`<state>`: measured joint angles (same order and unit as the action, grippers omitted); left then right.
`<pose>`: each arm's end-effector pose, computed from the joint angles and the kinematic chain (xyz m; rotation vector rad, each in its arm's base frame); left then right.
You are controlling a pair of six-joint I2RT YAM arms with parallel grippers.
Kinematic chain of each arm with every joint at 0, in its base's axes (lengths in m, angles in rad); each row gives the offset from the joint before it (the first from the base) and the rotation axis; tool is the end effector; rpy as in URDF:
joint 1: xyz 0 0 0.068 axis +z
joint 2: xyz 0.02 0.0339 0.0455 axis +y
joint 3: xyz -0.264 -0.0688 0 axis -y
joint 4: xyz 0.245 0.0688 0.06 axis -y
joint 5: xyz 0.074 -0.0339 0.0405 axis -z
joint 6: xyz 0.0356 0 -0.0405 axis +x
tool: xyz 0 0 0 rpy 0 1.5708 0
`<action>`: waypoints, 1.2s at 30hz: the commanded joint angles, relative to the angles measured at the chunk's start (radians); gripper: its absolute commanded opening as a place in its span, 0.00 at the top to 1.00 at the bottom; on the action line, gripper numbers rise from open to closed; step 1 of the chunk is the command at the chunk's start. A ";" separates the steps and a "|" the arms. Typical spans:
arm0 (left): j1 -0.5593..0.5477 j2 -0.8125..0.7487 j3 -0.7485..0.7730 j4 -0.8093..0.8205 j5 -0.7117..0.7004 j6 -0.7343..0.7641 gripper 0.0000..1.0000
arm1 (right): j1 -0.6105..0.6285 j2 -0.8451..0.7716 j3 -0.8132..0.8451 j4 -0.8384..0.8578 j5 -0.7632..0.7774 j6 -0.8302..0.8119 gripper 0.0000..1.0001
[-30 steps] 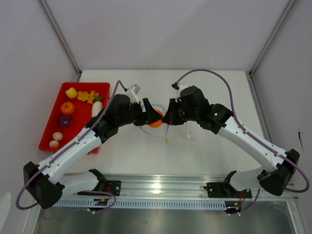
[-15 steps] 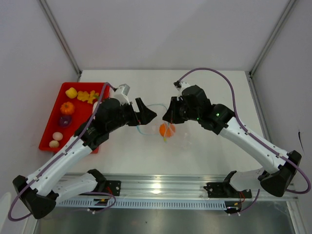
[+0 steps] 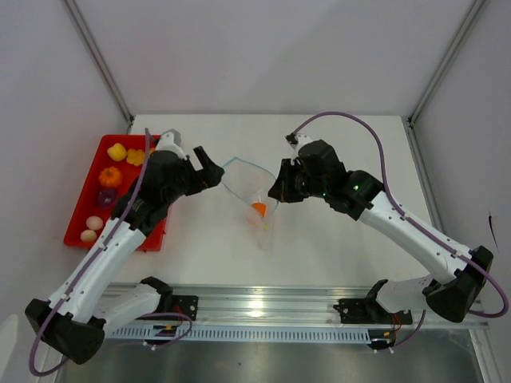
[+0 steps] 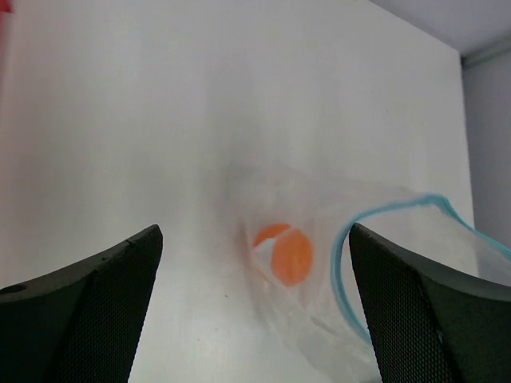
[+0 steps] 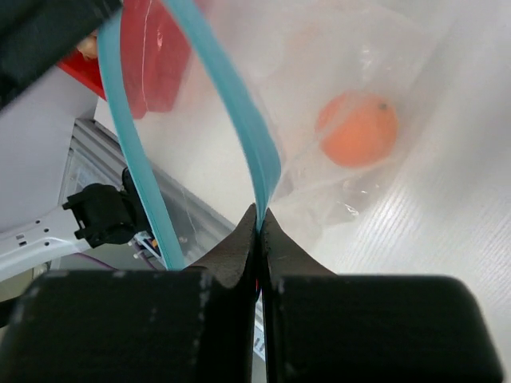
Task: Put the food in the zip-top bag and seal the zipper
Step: Pick up the fake vegetable from the bin.
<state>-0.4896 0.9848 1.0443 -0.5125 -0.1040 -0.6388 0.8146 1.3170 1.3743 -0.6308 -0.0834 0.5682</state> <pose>0.1900 -0.0971 0.3600 -0.2219 2.0631 -0.6024 0.1947 0.2107 0.3836 -0.3314 2.2550 0.8644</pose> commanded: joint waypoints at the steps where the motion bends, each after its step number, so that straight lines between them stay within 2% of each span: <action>1: 0.153 -0.009 -0.035 -0.014 -0.019 -0.027 0.01 | -0.012 -0.022 -0.014 0.017 0.011 -0.028 1.00; 4: 0.256 -0.003 -0.066 -0.001 -0.119 -0.041 0.01 | -0.019 -0.022 -0.027 0.025 0.004 -0.040 1.00; 8: 0.356 0.005 -0.093 0.041 -0.262 -0.049 0.07 | -0.025 -0.015 -0.041 0.034 -0.010 -0.056 1.00; 13: 0.468 0.090 -0.084 0.091 -0.252 -0.071 0.04 | -0.038 -0.004 -0.052 0.046 -0.042 -0.077 1.00; 15: 0.493 0.153 -0.081 0.109 -0.284 -0.087 0.03 | -0.051 -0.002 -0.052 0.048 -0.053 -0.087 1.00; 18: 0.588 0.254 -0.079 0.117 -0.274 -0.131 0.03 | -0.057 -0.002 -0.061 0.062 -0.073 -0.096 1.00; 19: 0.627 0.280 -0.066 0.108 -0.266 -0.153 0.03 | -0.064 -0.001 -0.064 0.066 -0.087 -0.097 1.00; 23: 0.669 0.396 0.000 0.078 -0.301 -0.222 0.06 | -0.084 0.011 -0.084 0.082 -0.127 -0.103 1.00; 27: 0.706 0.497 0.040 0.117 -0.345 -0.216 0.06 | -0.117 0.036 -0.093 0.092 -0.174 -0.116 1.00; 30: 0.753 0.560 0.114 0.109 -0.327 -0.181 0.04 | -0.144 0.056 -0.093 0.098 -0.214 -0.126 1.00; 36: 0.822 0.732 0.286 -0.067 -0.424 -0.136 0.02 | -0.178 0.097 -0.090 0.105 -0.251 -0.148 1.00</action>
<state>0.2981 1.6733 1.2491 -0.4847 -0.4397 -0.8024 0.6502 1.3972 1.2793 -0.5552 -0.2848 0.4507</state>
